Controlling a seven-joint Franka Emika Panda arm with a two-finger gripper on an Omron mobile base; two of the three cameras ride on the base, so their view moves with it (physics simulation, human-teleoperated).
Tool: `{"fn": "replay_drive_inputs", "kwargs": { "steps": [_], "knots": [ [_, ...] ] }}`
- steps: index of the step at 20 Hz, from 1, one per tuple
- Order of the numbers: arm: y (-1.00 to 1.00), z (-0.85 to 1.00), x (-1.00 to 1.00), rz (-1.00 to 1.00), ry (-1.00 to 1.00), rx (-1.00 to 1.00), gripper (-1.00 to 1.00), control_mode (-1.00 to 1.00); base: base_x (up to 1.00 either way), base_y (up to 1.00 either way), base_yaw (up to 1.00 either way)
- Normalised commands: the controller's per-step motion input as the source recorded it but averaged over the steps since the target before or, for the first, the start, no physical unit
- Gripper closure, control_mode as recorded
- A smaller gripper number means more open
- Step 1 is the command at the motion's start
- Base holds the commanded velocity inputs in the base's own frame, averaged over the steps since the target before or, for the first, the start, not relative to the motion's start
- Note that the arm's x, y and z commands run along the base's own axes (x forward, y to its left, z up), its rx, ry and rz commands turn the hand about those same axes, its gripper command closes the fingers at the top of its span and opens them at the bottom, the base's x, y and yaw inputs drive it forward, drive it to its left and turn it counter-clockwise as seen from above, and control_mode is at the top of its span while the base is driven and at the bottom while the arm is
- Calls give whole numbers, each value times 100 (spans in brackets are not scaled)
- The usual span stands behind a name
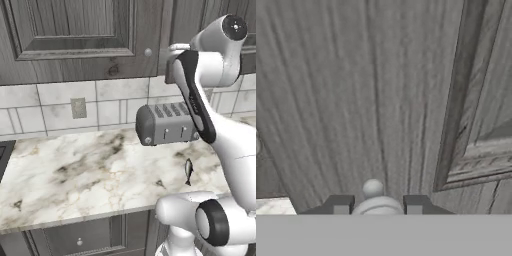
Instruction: Retrieve the tupperware from the cabinet, then place the raw meat into the tupperware to avoid contamination.
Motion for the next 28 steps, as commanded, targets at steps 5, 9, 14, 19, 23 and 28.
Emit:
{"fn": "replay_drive_inputs", "kwargs": {
  "steps": [5, 9, 14, 19, 23, 28],
  "knots": [
    [-46, 0, -90, 0, -8, 6, 100, -100, 0, 0, 0],
    [-64, 0, -78, 0, 1, 10, 100, -100, 0, 0, 0],
    [-70, 0, -72, 0, 2, 9, 100, -100, 0, 0, 0],
    [-80, 0, -67, 1, 1, 10, 100, -100, 0, 0, 0],
    [-80, 0, -71, 0, 0, 11, 100, -100, 0, 0, 0],
    [-86, 0, -63, 1, 0, 11, 100, -100, 0, 0, 0]
  ]
}}
